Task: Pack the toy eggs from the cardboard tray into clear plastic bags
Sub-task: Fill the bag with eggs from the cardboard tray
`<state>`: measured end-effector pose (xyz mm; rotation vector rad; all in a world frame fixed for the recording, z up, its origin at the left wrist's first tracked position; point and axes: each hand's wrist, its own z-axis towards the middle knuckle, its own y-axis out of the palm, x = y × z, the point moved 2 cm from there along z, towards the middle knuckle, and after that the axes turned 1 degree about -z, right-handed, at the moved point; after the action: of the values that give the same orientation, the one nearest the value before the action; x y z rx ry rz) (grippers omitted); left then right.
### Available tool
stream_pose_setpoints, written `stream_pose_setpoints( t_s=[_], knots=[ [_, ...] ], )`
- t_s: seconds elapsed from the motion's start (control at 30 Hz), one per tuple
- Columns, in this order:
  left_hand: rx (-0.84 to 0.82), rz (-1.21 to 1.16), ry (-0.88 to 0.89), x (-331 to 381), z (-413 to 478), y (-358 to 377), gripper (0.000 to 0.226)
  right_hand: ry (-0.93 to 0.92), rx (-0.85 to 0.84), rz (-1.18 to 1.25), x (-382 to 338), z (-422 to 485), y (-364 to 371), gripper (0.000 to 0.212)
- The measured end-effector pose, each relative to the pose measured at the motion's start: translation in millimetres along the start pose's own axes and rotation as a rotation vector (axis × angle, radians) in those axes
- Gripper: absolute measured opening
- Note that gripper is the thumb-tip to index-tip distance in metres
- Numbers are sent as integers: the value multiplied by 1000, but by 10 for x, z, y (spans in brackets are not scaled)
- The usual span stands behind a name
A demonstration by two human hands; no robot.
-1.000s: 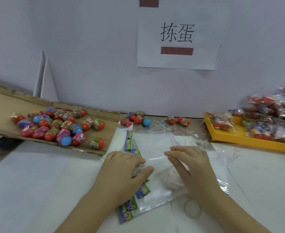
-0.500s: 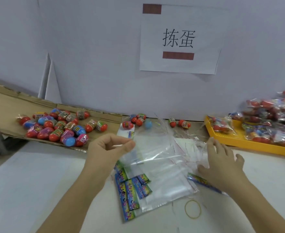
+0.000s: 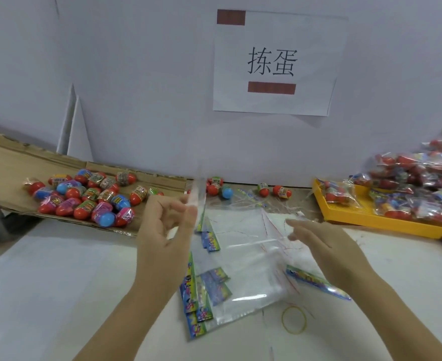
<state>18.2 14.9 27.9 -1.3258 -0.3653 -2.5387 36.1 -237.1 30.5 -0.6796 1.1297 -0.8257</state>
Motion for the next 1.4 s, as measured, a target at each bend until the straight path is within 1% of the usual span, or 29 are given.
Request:
stream_pose_setpoints(
  t_s=[0.03,0.07,0.1,0.13,0.17,0.2,0.27,0.3,0.33,0.37,0.43,0.47,0.5,0.57,0.6,0.67,0.73,0.77,0.8,0.87,0.93,1.03,1.1,1.13,1.17,1.23,1.3,1.33,1.4],
  knots=[
    [-51,145,149,22,-37,4,16,70,-56,-29,-5,-14,36,59],
    [-104,312,309,44,-66,17,10,91,-56,-170,-17,-15,60,64],
    [-154,447,460,46,-100,37,5,79,-35,-383,-59,-8,83,63],
    [-183,541,589,39,-134,64,10,39,-21,-551,-122,3,97,60],
    [-208,589,676,17,-163,86,17,32,-70,-586,-192,22,77,59],
    [-226,612,727,20,-183,110,21,-1,-177,-500,-212,42,53,58],
    [-235,643,787,10,-201,131,22,10,-583,55,-289,56,-113,48],
    [-236,654,796,5,-205,131,21,4,-695,292,-365,6,-231,40],
    [-242,656,798,5,-198,124,20,-41,-625,358,-340,0,-332,35],
    [-237,658,800,8,-187,117,19,-43,-473,266,-245,21,-456,33],
    [-224,663,799,19,-173,110,18,33,-166,-106,-130,36,-628,37],
    [-218,669,804,24,-170,112,17,91,-101,-64,-124,20,-652,39],
    [-210,671,814,29,-173,112,17,76,-131,149,-129,0,-646,38],
    [-198,675,827,33,-185,120,17,84,-193,743,-238,-21,-519,35],
    [-192,683,836,35,-192,127,17,98,-195,876,-298,-26,-424,34],
    [-184,709,866,44,-205,138,16,164,-246,872,-428,-64,-164,40],
    [-247,719,899,41,-201,137,13,200,-319,947,-618,-88,55,60],
    [-319,710,908,38,-187,129,12,189,-272,992,-688,-70,126,62],
    [-420,696,894,32,-173,113,11,164,-168,1028,-749,-32,164,55],
    [-567,634,786,14,-141,71,15,101,93,1030,-849,61,152,25],
    [-520,488,597,17,-128,0,26,76,157,1040,-903,155,141,19],
    [-240,235,311,45,-53,-139,31,20,-78,1133,-927,247,152,26],
    [-136,200,13,-13,109,-142,69,-31,-235,1110,-919,279,153,33],
    [-160,175,-212,-75,203,-130,83,-45,-300,1094,-912,299,167,34],
    [-223,61,-437,-129,270,-127,82,-56,-358,1082,-907,318,188,35],
    [-426,-220,-710,-207,269,-145,62,-60,-404,1045,-923,354,244,37],
    [-560,-284,-703,-208,235,-142,36,-53,-365,1021,-961,397,315,43],
    [-558,-312,-674,-211,200,-177,30,-34,-327,1045,-978,420,351,49],
    [-442,-364,-647,-246,223,-237,29,34,-269,1154,-993,448,415,62]
  ],
)
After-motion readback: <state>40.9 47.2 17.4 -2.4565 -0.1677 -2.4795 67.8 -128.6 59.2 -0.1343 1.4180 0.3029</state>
